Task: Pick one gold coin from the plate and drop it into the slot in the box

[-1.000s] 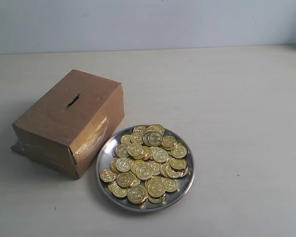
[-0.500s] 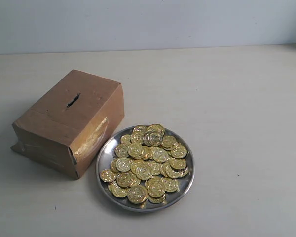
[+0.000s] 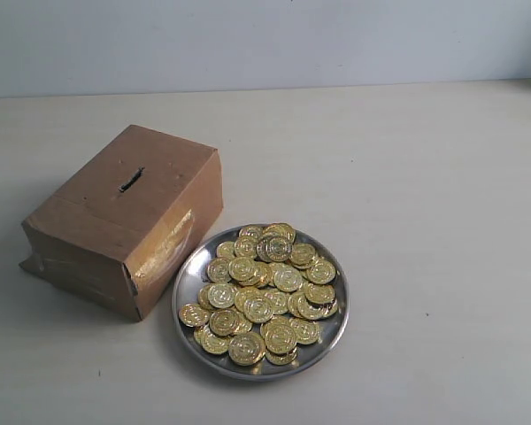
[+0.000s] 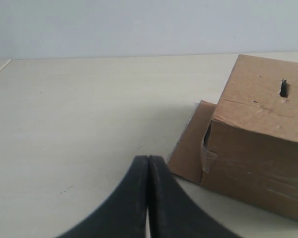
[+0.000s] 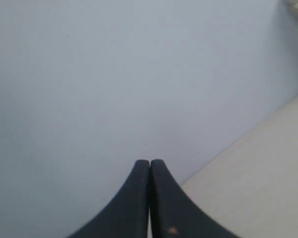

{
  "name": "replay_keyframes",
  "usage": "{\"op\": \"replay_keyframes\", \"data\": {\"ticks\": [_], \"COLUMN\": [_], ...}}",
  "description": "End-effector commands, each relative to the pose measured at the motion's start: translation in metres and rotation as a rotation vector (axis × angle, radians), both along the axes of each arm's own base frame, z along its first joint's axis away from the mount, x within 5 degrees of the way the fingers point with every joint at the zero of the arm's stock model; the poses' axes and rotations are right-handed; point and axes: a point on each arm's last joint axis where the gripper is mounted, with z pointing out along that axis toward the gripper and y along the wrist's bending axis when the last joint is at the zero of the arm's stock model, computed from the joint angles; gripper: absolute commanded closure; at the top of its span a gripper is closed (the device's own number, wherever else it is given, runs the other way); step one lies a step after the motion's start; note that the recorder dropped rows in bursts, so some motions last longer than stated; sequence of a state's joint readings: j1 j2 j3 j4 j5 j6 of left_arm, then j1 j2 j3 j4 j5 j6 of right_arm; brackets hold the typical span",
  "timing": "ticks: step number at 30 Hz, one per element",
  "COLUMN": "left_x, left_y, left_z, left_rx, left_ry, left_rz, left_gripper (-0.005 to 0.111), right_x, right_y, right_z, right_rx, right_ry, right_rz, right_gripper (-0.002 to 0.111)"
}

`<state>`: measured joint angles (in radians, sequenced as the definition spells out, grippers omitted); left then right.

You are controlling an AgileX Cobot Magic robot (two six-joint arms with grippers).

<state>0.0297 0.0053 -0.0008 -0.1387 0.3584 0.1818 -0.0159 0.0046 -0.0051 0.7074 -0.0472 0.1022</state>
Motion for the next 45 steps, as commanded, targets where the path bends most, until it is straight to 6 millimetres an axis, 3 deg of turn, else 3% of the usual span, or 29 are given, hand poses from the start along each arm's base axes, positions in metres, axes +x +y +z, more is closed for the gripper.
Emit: {"op": "replay_keyframes", "data": {"ticks": [1,7,13,19,24,28,32,38,45], "left_x": [0.0,0.0,0.0,0.0,0.0,0.0,0.0,0.0,0.0], "left_y": [0.0,0.0,0.0,0.0,0.0,0.0,0.0,0.0,0.0], "left_z": [0.001,0.001,0.001,0.001,0.001,0.001,0.001,0.001,0.001], "left_rx": [-0.008,-0.008,-0.008,-0.008,-0.008,-0.008,-0.008,-0.008,-0.008], "left_ry": [-0.018,-0.018,-0.018,-0.018,-0.018,-0.018,-0.018,-0.018,-0.018], "left_rz": [0.002,0.002,0.002,0.002,0.002,0.002,0.002,0.002,0.002], "left_gripper": [0.107,0.107,0.107,0.107,0.107,0.107,0.107,0.107,0.107], "right_x": [0.0,-0.001,-0.013,-0.028,-0.025,-0.011,0.017,0.049,0.101], "right_y": [0.0,0.008,0.017,0.022,0.026,0.031,0.043,0.056,0.101], "right_z": [-0.001,-0.001,0.037,0.079,0.096,0.1,0.099,0.104,0.081], "right_rx": [0.005,-0.099,-0.288,-0.642,-0.818,-0.863,-0.894,-0.889,-0.992], "right_ry": [-0.008,0.082,0.069,-0.025,-0.018,0.046,0.207,0.279,0.452], "right_rz": [0.001,0.077,0.166,0.162,0.19,0.296,0.548,0.704,1.027], "right_gripper": [0.108,0.108,0.108,0.108,0.108,0.108,0.108,0.108,0.108]}}
